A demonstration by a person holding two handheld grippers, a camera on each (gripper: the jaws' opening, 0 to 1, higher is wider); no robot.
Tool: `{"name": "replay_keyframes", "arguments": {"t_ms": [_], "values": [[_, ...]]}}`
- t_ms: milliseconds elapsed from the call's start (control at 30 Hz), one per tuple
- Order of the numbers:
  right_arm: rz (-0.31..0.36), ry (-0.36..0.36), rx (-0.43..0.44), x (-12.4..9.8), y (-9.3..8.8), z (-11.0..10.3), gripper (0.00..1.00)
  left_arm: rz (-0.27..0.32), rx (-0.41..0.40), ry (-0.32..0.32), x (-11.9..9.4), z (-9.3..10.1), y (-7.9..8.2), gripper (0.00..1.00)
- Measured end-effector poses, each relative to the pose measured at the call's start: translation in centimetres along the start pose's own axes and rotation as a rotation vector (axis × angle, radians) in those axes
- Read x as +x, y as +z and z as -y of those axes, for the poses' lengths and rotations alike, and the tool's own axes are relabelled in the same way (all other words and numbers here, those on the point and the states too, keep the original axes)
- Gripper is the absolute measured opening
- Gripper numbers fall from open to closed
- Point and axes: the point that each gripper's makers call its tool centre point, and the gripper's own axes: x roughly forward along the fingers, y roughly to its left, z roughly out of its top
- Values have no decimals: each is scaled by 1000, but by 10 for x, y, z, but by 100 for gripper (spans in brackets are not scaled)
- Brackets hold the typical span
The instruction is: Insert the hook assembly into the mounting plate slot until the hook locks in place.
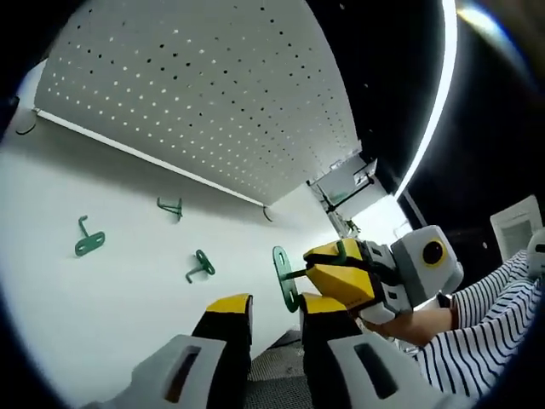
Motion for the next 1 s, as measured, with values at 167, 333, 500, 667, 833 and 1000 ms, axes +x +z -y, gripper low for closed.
{"name": "replay_keyframes", "arguments": {"t_ms": [167, 333, 500, 667, 833, 1000], "values": [[-1, 0, -4, -3, -1, -3, 0, -21, -10, -31, 1, 6, -4, 15], [-6, 1, -8, -4, -3, -4, 0, -29, -18, -54, 2, 9, -7, 10], [-4, -3, -1, -6, -4, -3, 0, -37, -24, -65, 4, 11, -7, 7], [-6, -2, 6, -7, -5, -3, 0, -36, -37, -68, 5, 11, -8, 6], [-13, -3, 19, -6, -7, -4, 0, -29, -53, -53, 6, 8, -9, 3], [-25, -13, 48, -6, -10, -4, 1, 10, -74, -23, 2, 1, -4, 1]]}}
